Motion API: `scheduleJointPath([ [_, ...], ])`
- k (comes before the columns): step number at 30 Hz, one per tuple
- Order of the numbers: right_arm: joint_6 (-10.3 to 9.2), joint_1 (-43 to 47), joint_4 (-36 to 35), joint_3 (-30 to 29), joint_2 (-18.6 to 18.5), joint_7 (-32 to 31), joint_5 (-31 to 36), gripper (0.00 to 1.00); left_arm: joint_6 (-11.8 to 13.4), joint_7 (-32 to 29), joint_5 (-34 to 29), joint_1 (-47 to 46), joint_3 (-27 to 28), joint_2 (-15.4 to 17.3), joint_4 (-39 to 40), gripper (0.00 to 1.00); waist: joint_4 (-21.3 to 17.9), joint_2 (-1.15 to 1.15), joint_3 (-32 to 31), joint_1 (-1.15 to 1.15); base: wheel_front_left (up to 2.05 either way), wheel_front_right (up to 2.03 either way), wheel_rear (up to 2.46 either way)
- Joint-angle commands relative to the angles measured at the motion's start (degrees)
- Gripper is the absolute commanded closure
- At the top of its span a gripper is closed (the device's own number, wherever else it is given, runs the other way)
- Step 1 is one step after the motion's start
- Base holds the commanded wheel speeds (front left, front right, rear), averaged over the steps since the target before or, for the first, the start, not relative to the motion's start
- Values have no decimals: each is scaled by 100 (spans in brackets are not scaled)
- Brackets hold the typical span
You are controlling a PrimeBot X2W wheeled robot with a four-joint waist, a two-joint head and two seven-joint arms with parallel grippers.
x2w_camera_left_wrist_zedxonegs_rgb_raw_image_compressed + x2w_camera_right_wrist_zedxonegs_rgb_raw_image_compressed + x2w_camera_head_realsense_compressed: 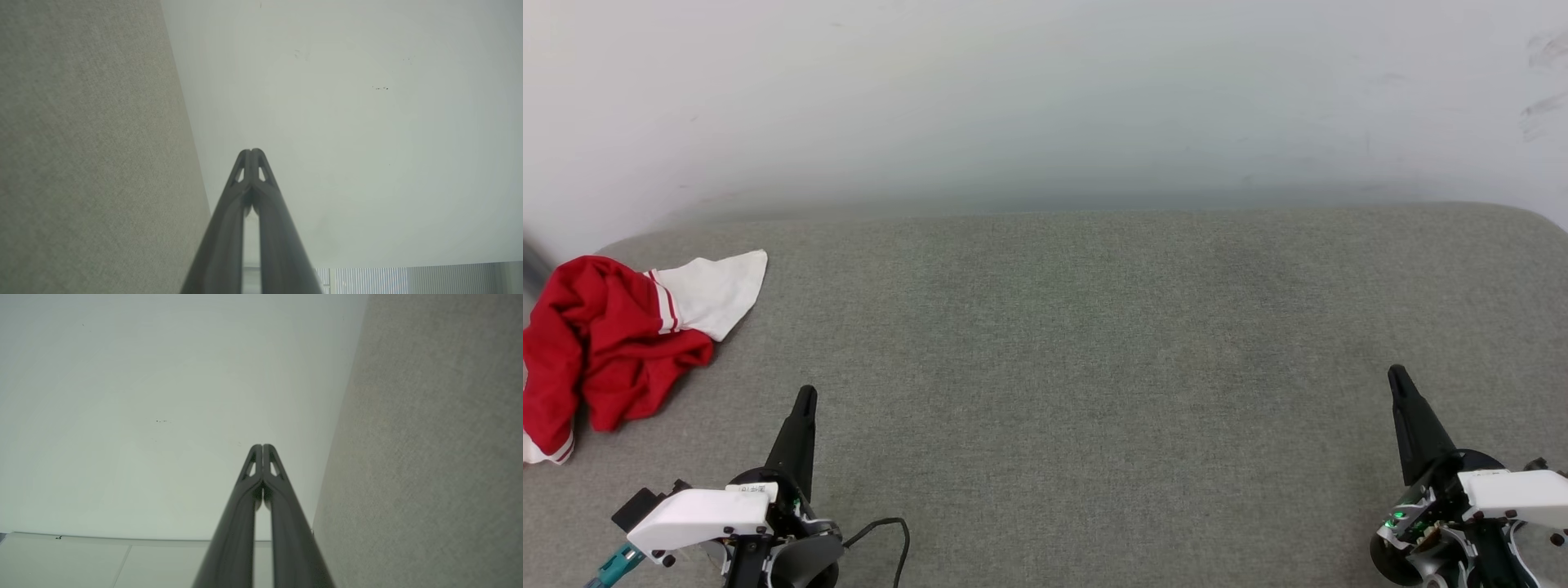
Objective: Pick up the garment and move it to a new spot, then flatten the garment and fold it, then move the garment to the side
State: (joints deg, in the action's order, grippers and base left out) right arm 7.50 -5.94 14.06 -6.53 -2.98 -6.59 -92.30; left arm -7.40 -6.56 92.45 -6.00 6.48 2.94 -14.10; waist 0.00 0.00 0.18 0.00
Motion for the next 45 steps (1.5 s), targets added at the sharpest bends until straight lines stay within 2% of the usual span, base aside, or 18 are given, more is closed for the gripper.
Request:
scheduleJointPath([
  [1, -1, -59, 2, 0, 24, -1, -23, 100, -18, -7, -8, -53, 11, -7, -4, 100, 0, 0, 0, 0, 0, 0, 0],
  [37, -1, -59, 2, 0, 24, -1, -23, 100, -19, -6, -8, -53, 10, -7, -4, 100, 0, 0, 0, 0, 0, 0, 0],
  [38, -1, 0, 0, 0, 0, 0, 0, 0, 0, 0, 0, 0, 0, 0, 0, 0, 0, 0, 0, 0, 0, 0, 0],
  [45, -2, 190, 102, 86, 3, 103, 31, 0, 8, 110, -65, 190, -47, -20, -102, 0, -2, 0, 4, 0, 0, 0, 0],
])
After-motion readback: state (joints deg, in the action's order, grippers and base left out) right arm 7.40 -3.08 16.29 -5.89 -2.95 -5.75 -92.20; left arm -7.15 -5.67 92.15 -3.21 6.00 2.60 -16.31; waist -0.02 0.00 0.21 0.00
